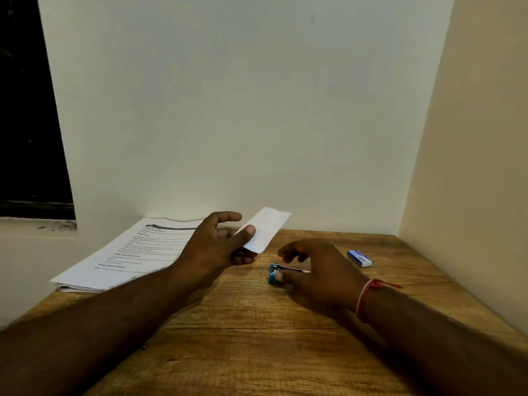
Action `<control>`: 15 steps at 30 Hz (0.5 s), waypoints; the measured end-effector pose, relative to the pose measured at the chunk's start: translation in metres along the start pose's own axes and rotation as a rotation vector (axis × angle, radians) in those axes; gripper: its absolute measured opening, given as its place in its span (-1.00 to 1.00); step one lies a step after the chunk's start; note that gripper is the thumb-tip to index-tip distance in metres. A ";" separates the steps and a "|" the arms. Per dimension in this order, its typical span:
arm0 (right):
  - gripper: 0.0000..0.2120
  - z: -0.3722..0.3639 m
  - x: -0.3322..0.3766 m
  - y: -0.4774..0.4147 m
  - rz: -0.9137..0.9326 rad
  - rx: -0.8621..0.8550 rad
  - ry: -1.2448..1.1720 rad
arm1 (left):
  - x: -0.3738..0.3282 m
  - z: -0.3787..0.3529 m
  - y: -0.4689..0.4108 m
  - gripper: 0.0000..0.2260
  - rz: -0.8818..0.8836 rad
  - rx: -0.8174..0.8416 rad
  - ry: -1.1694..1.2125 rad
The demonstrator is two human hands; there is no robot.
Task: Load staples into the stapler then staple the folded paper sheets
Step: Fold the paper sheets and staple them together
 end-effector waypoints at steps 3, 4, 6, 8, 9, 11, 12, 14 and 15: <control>-0.66 0.002 0.013 0.003 0.023 0.014 -0.382 | 0.003 -0.004 0.004 -0.74 0.046 -0.002 0.041; -0.69 -0.001 0.017 0.004 0.034 0.042 -0.494 | 0.004 -0.007 0.006 -0.78 0.065 0.017 0.053; -0.73 -0.003 0.021 0.008 0.046 0.076 -0.656 | 0.005 -0.014 0.010 -0.81 0.086 0.060 0.064; -0.73 -0.004 0.019 0.008 0.039 0.078 -0.739 | 0.005 -0.018 0.012 -0.82 0.078 0.089 0.056; -0.73 -0.005 0.017 0.007 0.034 0.080 -0.766 | 0.004 -0.018 0.013 -0.83 0.061 0.105 0.023; -0.72 -0.005 0.013 0.005 0.035 0.064 -0.779 | 0.001 -0.018 0.014 -0.85 0.028 0.142 -0.067; -0.71 -0.005 0.012 0.004 0.041 0.052 -0.773 | 0.000 -0.018 0.015 -0.87 0.017 0.155 -0.090; -0.69 -0.004 0.012 0.004 0.058 0.034 -0.749 | -0.004 -0.018 0.016 -0.88 -0.001 0.168 -0.101; -0.68 -0.003 0.012 0.004 0.064 0.015 -0.717 | -0.007 -0.019 0.016 -0.88 -0.010 0.172 -0.101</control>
Point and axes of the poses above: each hand's wrist, its own y-axis away from the middle knuckle, its own z-axis out of the back of the hand, x = y × z, the point moved 8 cm from there along -y, towards the middle knuckle, and after that the axes turned 11 degrees about -z, right-handed, at the moved point
